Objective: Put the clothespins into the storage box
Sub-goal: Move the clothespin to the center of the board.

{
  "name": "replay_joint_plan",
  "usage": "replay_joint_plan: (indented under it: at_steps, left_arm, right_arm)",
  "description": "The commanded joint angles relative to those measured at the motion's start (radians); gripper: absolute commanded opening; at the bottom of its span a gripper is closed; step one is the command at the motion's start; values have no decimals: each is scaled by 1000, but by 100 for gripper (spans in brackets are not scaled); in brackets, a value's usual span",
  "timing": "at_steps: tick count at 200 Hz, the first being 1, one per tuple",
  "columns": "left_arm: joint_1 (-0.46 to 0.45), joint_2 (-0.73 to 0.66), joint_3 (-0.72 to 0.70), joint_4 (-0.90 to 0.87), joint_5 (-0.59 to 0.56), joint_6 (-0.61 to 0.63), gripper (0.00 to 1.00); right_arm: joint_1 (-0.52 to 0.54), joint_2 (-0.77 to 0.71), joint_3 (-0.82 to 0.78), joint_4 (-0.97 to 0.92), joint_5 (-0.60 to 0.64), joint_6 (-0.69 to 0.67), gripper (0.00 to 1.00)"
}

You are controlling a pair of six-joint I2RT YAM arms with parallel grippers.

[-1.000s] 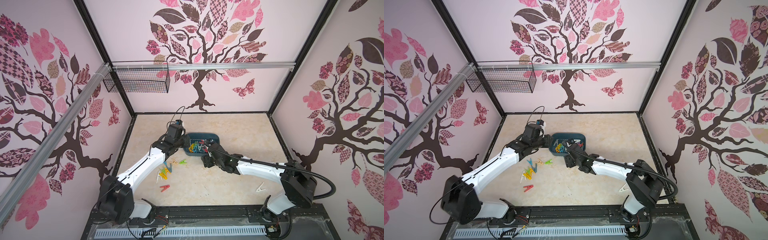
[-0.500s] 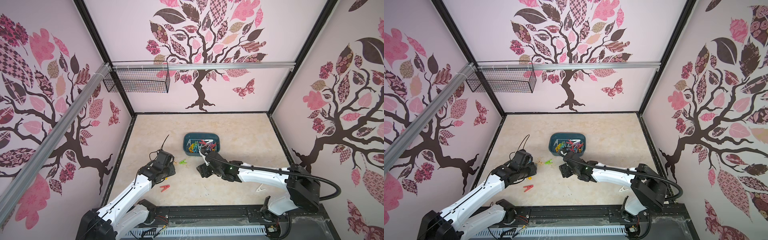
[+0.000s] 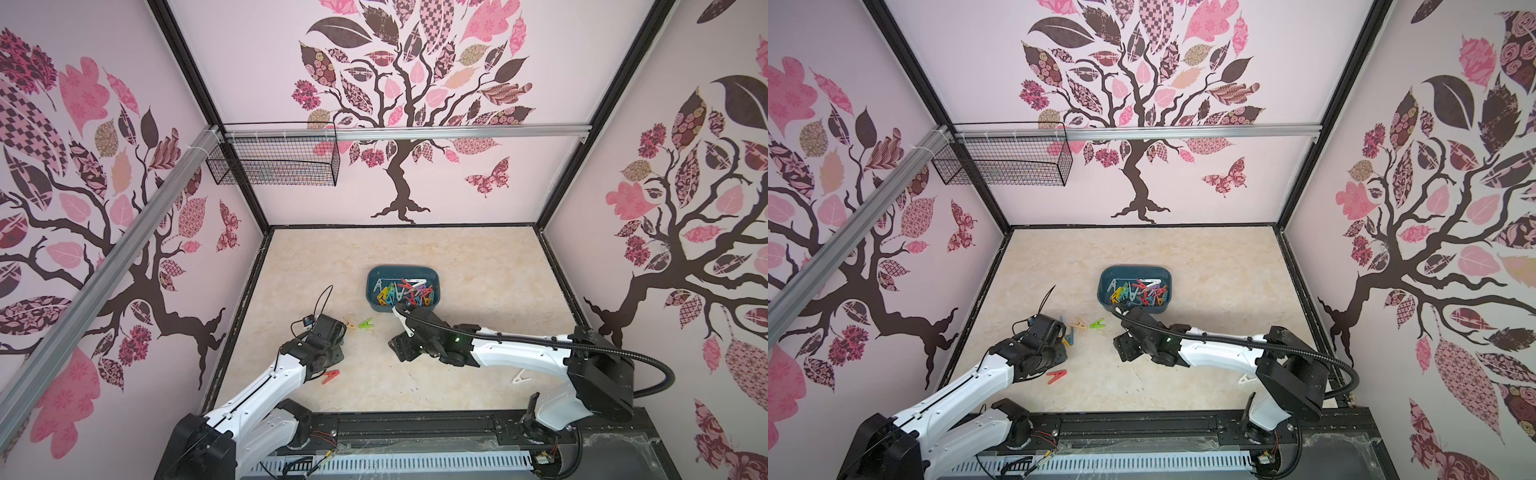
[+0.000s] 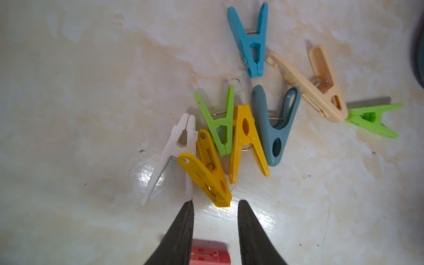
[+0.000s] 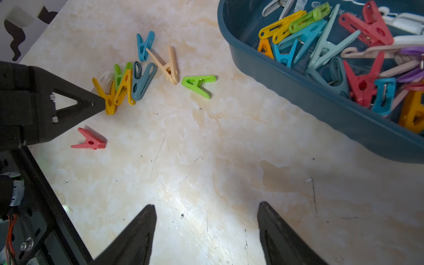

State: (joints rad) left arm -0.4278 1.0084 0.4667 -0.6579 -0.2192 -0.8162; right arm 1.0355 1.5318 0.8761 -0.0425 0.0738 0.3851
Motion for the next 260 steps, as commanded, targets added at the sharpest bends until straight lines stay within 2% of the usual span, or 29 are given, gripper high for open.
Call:
replay_joint_plan:
  at_steps: [1, 73, 96, 142, 168, 212, 238, 260]
  left_arm:
    - [41, 2, -35, 57, 10, 16, 35]
    - [137, 101, -40, 148, 108, 47, 33]
    - [139, 135, -37, 177, 137, 65, 31]
    - [120, 170, -28, 206, 218, 97, 22]
    - [44, 156, -17, 211, 219, 76, 18]
    - [-188, 222, 67, 242, 237, 52, 16]
    - [-338, 266, 176, 208, 219, 158, 22]
    - [-355, 267, 221, 139, 164, 174, 31]
  right_arm:
    - [2, 27, 37, -13, -8, -3, 73]
    - [1, 27, 21, -5, -18, 8, 73]
    - [1, 26, 11, 1, -25, 18, 74]
    - [0, 9, 4, -5, 4, 10, 75]
    - [-2, 4, 12, -16, 18, -3, 75]
    - [-24, -14, -1, -24, 26, 10, 75]
    - [-61, -43, -42, -11, 1, 32, 75]
    - [-74, -53, -55, -15, -8, 39, 75]
